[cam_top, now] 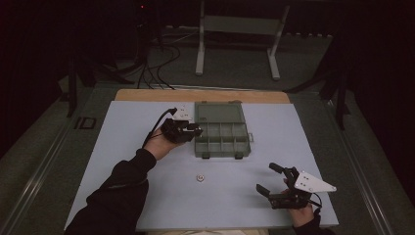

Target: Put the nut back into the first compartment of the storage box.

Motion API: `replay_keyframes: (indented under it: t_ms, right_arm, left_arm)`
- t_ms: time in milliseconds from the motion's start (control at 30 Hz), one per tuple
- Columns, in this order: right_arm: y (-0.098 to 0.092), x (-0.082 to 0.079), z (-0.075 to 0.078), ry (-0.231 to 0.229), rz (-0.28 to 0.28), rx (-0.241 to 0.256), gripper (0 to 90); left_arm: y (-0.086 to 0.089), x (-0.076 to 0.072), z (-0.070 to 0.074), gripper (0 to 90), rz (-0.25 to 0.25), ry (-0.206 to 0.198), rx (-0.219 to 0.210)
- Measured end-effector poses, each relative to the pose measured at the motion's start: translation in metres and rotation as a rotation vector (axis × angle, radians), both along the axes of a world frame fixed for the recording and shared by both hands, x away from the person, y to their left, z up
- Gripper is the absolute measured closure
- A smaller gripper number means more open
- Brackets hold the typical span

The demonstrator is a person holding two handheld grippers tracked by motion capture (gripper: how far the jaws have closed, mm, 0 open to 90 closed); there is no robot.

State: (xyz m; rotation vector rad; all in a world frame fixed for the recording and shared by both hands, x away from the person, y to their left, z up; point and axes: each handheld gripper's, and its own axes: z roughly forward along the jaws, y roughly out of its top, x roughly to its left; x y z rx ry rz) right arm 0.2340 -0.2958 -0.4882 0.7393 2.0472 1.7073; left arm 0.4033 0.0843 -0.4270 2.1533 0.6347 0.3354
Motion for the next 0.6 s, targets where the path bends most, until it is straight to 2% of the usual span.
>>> replay_keyframes:
  t_ms: [300, 367, 467, 600]
  right_arm:
    - [0.000, 0.000, 0.000, 0.001, 0.001, 0.001, 11.5]
    - [-0.001, 0.000, 0.000, 0.001, 0.001, 0.001, 11.5]
    - [0.000, 0.000, 0.000, 0.002, 0.003, 0.001, 11.5]
    - [0.000, 0.000, 0.000, 0.004, 0.004, 0.000, 11.5]
  left_arm:
    - [-0.003, 0.020, -0.003, 70.7, 0.072, 0.002, -0.038]
    - [-0.004, 0.021, -0.005, 70.7, 0.080, -0.002, -0.036]
    - [-0.005, 0.027, -0.010, 70.7, 0.106, -0.001, -0.059]
    - [-0.008, 0.034, -0.015, 70.7, 0.139, 0.005, -0.067]
